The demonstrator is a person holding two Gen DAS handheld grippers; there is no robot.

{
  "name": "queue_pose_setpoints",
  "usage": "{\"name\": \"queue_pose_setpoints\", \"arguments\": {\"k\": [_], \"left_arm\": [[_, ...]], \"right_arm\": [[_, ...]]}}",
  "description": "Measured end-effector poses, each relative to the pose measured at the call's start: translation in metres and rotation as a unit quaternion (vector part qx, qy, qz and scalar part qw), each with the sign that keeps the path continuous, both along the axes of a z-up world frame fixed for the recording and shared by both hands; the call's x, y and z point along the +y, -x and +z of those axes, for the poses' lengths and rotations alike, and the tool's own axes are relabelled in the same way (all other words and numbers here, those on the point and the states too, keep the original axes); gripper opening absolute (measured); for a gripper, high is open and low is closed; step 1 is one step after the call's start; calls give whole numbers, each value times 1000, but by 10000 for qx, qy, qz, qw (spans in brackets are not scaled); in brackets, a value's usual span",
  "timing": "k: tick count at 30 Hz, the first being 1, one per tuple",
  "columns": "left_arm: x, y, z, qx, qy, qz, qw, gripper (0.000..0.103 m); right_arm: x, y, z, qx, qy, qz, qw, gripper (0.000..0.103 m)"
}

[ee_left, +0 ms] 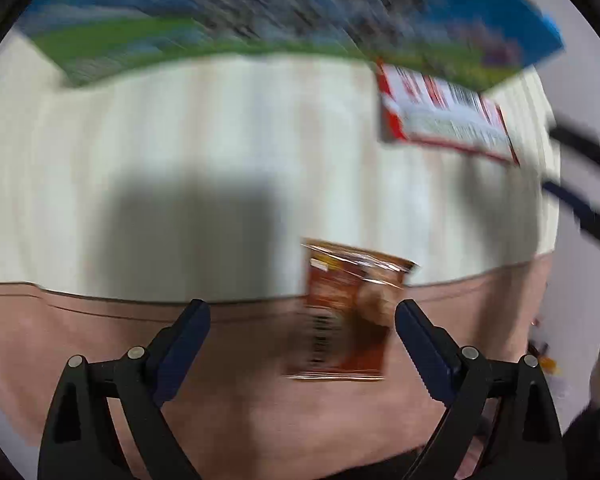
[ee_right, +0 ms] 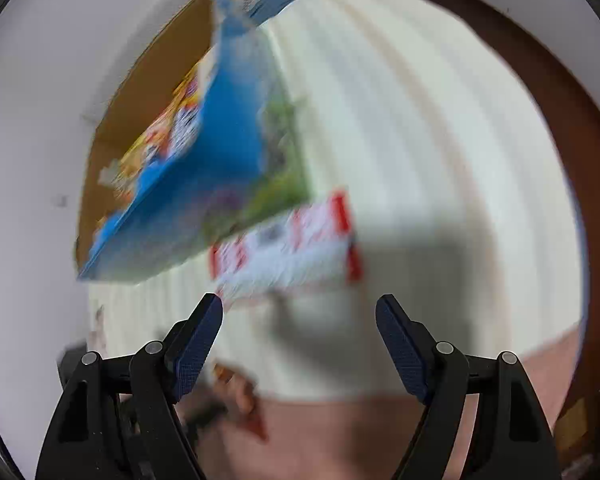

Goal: Organize snacks
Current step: 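Grasp the brown pastry packet with left tool while right tool grasps the red-white spicy strip pack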

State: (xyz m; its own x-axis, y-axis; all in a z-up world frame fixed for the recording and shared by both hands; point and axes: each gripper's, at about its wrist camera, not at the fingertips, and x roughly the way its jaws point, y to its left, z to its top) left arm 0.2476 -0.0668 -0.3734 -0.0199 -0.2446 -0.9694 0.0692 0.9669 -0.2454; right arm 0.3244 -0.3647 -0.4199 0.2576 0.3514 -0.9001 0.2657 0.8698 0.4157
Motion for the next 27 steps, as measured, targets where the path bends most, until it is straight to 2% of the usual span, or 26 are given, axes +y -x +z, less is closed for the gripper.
{"name": "queue_pose_setpoints", "arguments": {"k": [2, 4, 5, 6, 8, 9, 10, 14, 15, 16, 17, 18, 20, 23, 24, 26, 27], "left_arm": [[-16, 1, -9, 100, 44, -111, 9999, 95], [-27, 3, -14, -5, -174, -266, 9995, 94], [-28, 4, -14, -72, -265, -275, 9992, 85], [-27, 6, -15, -94, -338, -246, 9991, 80], [-19, 7, -14, -94, -359, -136, 9992, 60], [-13, 7, -13, -99, -367, -70, 9993, 55], [-7, 6, -13, -104, -361, -7, 9993, 55], [16, 9, -10, -132, -417, 240, 9988, 55], [23, 9, -10, -141, -447, 286, 9985, 55], [27, 10, -10, -160, -483, 332, 9982, 55], [35, 12, -9, -189, -547, 411, 9975, 55], [39, 12, -10, -195, -587, 461, 9970, 55], [53, 14, -13, -160, -584, 602, 9963, 55], [61, 14, -16, -107, -530, 715, 9960, 55], [66, 16, -16, -110, -524, 729, 9959, 55], [76, 16, -24, -114, -516, 748, 9958, 55], [68, 11, -26, -118, -526, 745, 9958, 55]], "right_arm": [[-4, -20, -9, 52, 125, 66, 9999, 81], [0, -33, -23, 104, 157, 118, 9998, 78], [1, -36, -28, 127, 180, 149, 9996, 66], [1, -38, -29, 142, 231, 167, 9995, 58], [12, -32, -31, 89, 260, 306, 9992, 50], [19, -26, -30, 82, 209, 413, 9989, 47], [27, -15, -27, 102, 115, 504, 9986, 46], [58, 11, -28, 382, -331, 1096, 9927, 46], [64, 14, -25, 401, -318, 1262, 9907, 49], [68, 15, -22, 369, -203, 1407, 9892, 54], [76, 12, -15, 258, 159, 1663, 9856, 72], [87, 7, -10, 122, 581, 1922, 9796, 84], [106, -2, -8, -84, 1161, 2331, 9655, 85], [137, -24, -22, -66, 1908, 3179, 9287, 85], [150, -26, -30, -25, 2149, 3485, 9123, 85], [171, -30, -43, 13, 2538, 3864, 8867, 85], [179, -33, -51, 84, 2707, 4023, 8745, 84]]}}
